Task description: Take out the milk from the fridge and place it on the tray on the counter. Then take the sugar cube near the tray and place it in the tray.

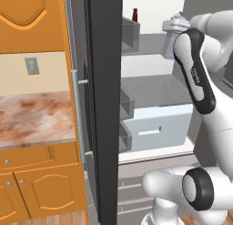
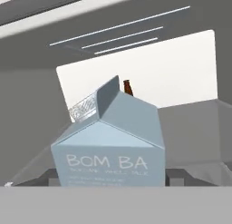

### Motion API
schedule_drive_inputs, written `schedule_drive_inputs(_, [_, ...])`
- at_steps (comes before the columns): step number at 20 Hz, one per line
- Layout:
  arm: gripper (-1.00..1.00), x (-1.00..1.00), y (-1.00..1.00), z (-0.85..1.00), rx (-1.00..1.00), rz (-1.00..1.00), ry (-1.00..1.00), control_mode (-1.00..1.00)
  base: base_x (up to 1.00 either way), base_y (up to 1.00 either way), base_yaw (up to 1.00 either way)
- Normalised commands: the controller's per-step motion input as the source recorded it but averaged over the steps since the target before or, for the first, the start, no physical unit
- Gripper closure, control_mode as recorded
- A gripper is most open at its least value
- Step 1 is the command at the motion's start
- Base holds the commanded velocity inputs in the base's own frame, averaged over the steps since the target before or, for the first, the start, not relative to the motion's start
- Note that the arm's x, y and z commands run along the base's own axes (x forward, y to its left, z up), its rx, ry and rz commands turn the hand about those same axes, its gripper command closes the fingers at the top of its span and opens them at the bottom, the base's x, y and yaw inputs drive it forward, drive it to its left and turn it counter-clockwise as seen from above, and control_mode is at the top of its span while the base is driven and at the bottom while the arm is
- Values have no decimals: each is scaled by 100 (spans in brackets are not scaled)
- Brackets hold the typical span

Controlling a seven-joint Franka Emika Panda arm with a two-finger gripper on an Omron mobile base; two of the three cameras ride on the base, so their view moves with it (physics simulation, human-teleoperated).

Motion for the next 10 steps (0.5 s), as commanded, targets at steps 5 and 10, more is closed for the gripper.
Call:
schedule_drive_inputs(5, [100, -100, 38, 0, -8, 11, -4, -100, 0, 0, 0])
schedule_drive_inputs(10, [100, -90, 20, -41, -7, 14, 10, -100, 0, 0, 0])
